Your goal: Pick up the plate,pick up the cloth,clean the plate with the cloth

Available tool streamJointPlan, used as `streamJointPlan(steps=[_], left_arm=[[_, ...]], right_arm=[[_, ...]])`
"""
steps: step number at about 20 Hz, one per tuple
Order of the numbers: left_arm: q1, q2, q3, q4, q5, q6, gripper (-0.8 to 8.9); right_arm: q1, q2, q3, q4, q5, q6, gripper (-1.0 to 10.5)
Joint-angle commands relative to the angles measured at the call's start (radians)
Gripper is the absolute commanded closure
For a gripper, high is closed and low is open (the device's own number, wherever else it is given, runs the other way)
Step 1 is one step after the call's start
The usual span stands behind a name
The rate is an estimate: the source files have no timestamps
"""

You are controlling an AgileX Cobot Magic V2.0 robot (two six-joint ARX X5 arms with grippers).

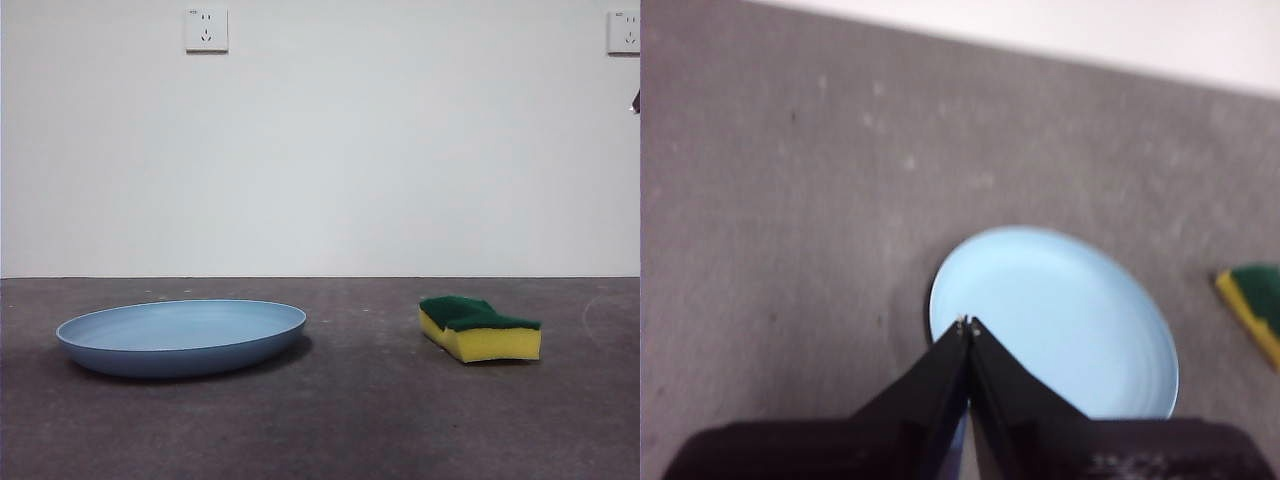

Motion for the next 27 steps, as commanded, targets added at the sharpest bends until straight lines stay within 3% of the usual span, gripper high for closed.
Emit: streamJointPlan(steps=[1,4,5,7,8,9,15,22,27], left_arm=[[0.002,0.121,0.089,-0.116,0.000,0.084,8.18],[0.002,0.231,0.153,-0.175,0.026,0.088,8.10],[0.002,0.250,0.154,-0.166,0.065,0.087,7.46],[0.002,0.280,0.154,-0.112,0.135,0.077,4.11],[0.001,0.291,0.154,-0.077,0.156,0.053,3.26],[0.001,0.298,0.154,-0.050,0.182,0.027,3.29],[-0.001,0.456,0.223,-0.047,0.196,0.043,3.80],[-0.060,0.863,0.490,-0.169,0.018,0.141,3.80],[-0.103,1.066,0.549,-0.140,-0.035,0.140,3.80]], right_arm=[[-0.002,0.064,0.052,-0.066,-0.002,-0.089,9.5],[-0.002,0.102,0.063,-0.082,-0.002,-0.103,9.3],[-0.002,0.106,0.063,-0.082,-0.001,-0.103,8.6],[-0.002,0.106,0.063,-0.082,0.003,-0.103,6.2],[-0.002,0.106,0.063,-0.082,0.006,-0.102,4.9],[-0.002,0.106,0.063,-0.082,0.006,-0.102,4.3],[-0.002,0.106,0.063,-0.082,0.001,-0.089,4.4],[-0.002,0.106,0.063,-0.082,0.002,-0.074,4.4],[-0.002,0.106,0.063,-0.082,0.002,-0.072,4.4]])
